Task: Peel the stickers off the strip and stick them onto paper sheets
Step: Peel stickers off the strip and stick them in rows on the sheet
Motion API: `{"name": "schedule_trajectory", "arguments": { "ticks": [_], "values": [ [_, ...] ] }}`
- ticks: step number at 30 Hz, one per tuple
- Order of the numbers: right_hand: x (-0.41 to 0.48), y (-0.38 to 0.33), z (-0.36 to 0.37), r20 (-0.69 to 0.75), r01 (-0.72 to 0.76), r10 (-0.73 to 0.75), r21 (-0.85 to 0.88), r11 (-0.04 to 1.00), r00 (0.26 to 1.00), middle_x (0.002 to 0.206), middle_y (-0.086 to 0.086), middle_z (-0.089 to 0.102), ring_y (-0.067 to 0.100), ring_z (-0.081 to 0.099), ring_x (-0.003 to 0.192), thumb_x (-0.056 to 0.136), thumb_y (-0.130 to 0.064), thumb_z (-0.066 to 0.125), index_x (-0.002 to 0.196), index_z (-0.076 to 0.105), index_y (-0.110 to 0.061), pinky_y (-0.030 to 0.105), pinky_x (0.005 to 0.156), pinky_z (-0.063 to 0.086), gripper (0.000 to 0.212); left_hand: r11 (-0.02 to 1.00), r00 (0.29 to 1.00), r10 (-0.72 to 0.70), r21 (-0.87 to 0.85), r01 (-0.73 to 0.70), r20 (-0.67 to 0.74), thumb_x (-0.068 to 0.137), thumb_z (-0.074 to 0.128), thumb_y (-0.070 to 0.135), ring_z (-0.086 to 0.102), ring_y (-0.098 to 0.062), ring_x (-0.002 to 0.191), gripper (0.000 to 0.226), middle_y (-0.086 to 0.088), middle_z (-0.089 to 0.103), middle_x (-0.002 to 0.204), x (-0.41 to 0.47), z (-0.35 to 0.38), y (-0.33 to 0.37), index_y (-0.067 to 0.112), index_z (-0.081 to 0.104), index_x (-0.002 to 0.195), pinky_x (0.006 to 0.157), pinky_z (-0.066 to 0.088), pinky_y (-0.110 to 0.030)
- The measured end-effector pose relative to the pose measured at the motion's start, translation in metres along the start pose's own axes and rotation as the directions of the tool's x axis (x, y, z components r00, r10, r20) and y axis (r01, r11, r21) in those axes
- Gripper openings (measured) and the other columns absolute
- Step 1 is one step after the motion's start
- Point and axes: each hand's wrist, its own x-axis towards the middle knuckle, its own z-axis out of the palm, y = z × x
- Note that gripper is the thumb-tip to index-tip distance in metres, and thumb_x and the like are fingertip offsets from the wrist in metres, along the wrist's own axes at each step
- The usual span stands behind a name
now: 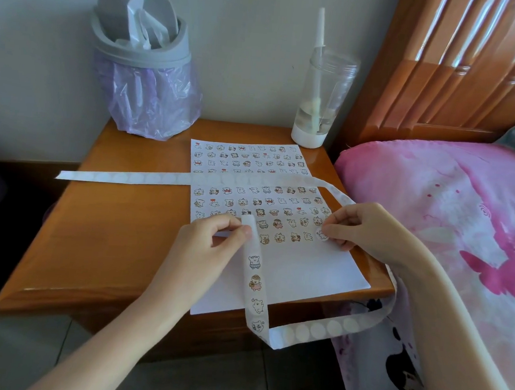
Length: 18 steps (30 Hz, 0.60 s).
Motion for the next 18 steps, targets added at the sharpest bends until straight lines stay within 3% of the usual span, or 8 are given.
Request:
{"name": "schedule_trajectory", "arguments": {
  "ticks": [18],
  "values": [
    [0.0064, 0.0062, 0.0034, -0.022, 0.002, -0.003, -0.034, 0.999, 1.000, 0.079, 0.002, 0.070, 0.009, 0.062, 0.060, 0.083, -0.013, 0.069, 0.084, 0.070, -0.012, 0.014, 0.058, 0.052, 0.002, 1.000, 1.000, 0.016, 0.007, -0.016, -0.006, 0.089, 0.056, 0.031, 0.055, 0.018, 0.090, 0.014, 0.024, 0.067, 0.090, -0.0015, 0.0008, 0.0020, 0.031, 0.065, 0.079, 0.069, 0.038, 0.003]
  ]
}}
